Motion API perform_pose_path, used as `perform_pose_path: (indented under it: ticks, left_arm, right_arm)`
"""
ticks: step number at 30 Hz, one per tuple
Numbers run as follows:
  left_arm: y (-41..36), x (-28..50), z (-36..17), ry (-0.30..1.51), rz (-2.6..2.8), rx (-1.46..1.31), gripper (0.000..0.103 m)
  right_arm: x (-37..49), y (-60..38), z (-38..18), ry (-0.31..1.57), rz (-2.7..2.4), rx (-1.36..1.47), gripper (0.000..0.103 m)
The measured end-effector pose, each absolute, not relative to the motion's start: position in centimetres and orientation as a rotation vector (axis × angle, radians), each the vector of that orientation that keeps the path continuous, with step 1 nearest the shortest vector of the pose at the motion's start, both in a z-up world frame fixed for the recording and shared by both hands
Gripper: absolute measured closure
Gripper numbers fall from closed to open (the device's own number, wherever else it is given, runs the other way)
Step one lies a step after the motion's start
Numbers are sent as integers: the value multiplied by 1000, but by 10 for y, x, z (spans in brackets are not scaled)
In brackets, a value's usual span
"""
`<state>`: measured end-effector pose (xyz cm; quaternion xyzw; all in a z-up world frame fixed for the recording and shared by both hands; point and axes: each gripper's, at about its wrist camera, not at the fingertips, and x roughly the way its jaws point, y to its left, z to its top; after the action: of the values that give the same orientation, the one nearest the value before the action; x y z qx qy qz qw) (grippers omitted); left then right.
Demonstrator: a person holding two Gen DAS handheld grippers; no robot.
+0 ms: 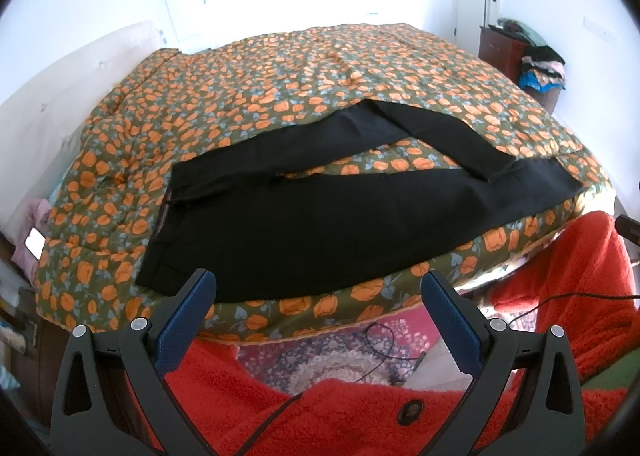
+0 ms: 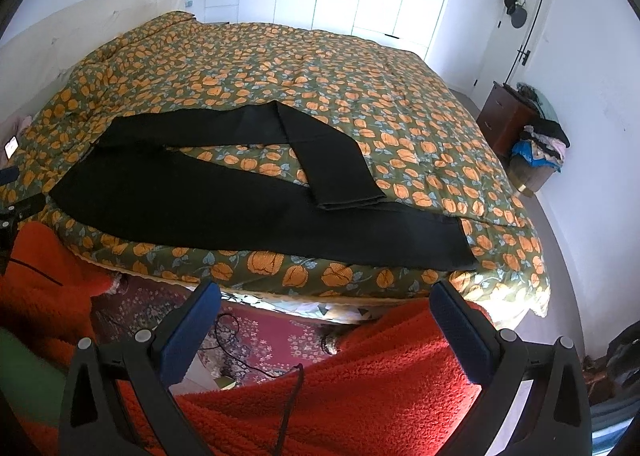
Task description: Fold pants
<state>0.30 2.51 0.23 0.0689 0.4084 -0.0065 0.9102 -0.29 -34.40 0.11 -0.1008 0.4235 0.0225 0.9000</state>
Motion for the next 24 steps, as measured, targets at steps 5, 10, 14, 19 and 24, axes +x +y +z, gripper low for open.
perform_pose_path:
  ticks: [5, 10, 14, 19, 24]
  left_arm:
    - [25, 2, 1, 841, -12, 142, 0]
    - [25, 3, 2, 841, -13, 143, 0]
    - [26, 3, 1, 844, -12, 140, 0]
    - [26, 1, 0, 843, -11, 141, 0]
    - [26, 1, -1, 848, -9, 139, 0]
  right_arm:
    - [-3, -343, 1, 877, 47, -209, 0]
    - [-3, -343, 0, 876, 51, -209, 0]
    - [-4, -342, -1, 880, 53, -212, 0]
    - [-4, -342, -2, 880, 54, -210, 0]
    - [-4, -342, -1, 880, 53, -209, 0]
